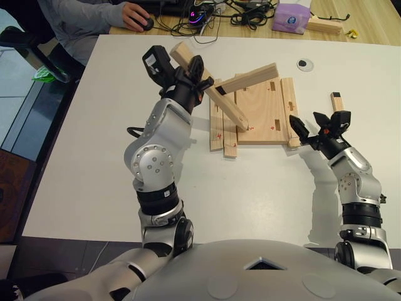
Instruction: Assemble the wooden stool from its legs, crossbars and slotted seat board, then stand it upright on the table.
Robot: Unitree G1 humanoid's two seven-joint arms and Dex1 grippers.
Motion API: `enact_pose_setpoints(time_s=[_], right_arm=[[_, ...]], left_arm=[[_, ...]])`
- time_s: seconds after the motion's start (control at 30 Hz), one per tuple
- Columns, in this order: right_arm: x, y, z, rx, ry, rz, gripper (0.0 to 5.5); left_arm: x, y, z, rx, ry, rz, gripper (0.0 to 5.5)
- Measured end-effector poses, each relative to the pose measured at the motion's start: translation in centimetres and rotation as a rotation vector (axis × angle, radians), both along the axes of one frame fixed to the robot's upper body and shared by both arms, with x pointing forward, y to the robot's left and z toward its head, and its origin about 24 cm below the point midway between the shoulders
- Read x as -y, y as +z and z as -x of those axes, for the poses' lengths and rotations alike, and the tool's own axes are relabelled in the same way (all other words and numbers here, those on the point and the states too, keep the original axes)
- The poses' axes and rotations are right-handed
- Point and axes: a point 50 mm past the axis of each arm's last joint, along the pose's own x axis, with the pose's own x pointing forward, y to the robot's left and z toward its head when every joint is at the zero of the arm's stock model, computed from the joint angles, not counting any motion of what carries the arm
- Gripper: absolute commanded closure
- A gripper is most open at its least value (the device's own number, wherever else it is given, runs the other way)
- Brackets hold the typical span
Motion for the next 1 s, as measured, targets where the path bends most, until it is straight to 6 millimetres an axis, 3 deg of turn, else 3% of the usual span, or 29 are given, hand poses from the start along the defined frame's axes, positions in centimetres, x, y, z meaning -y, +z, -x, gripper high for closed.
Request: enact_pose_setpoints(time_s=[0.4, 0.73, 1.0], right_arm=[[-0.8, 0.0, 0.1, 0.010, 0.014, -0.008, 0.10], [-1.1, -0.8, 0.9, 0.009, 0.008, 0.014, 0.10], [-1.4, -1.4, 1.5, 0.015, 0.005, 0.047, 0.10]], left_arm=[[0.7, -0.1, -0.3, -0.008, 0.014, -0.106, 4.47], [3.0, 0.3, -3.5, -0.023, 0.023, -0.249, 4.47], [4.1, 0.7, -4.7, 0.000, 0.015, -0.325, 4.47]])
